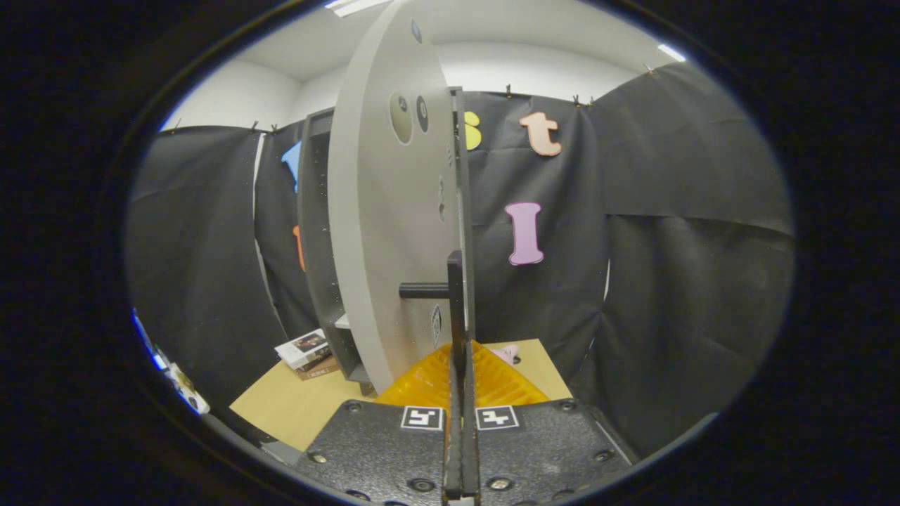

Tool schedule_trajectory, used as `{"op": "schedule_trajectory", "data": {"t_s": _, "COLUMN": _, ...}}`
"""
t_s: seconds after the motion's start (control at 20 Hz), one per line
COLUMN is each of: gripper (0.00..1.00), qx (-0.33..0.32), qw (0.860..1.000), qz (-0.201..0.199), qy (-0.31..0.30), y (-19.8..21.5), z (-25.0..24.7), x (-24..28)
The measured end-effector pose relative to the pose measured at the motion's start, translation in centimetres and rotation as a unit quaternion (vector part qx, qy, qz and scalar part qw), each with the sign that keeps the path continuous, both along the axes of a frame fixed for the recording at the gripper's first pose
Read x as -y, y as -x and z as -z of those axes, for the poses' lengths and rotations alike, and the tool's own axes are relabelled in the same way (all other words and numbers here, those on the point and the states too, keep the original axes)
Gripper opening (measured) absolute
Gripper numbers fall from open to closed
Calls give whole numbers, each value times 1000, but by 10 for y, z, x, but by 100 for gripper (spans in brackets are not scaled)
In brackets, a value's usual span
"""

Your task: Open the shoe cabinet door, grab the shoes and put them into the shoe cabinet, then close the shoe cabinet door.

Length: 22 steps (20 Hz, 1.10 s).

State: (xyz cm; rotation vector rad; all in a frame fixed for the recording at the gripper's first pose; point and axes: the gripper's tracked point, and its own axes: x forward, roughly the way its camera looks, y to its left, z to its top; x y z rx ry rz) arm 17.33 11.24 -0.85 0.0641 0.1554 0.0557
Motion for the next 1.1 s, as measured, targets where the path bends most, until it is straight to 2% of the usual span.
{"op": "schedule_trajectory", "data": {"t_s": 0.2, "gripper": 4, "qx": 0, "qw": 1000, "qz": 21, "qy": -4, "y": -3, "z": -1, "x": 18}}
{"op": "schedule_trajectory", "data": {"t_s": 0.35, "gripper": 4, "qx": -3, "qw": 1000, "qz": 6, "qy": -22, "y": -3, "z": -1, "x": 10}}
{"op": "schedule_trajectory", "data": {"t_s": 0.65, "gripper": 4, "qx": -7, "qw": 999, "qz": 0, "qy": -33, "y": 5, "z": 1, "x": 12}}
{"op": "schedule_trajectory", "data": {"t_s": 1.0, "gripper": 4, "qx": -8, "qw": 999, "qz": 31, "qy": -10, "y": 24, "z": 10, "x": 19}}
{"op": "schedule_trajectory", "data": {"t_s": 1.1, "gripper": 13, "qx": -16, "qw": 999, "qz": 26, "qy": -15, "y": 31, "z": 16, "x": 11}}
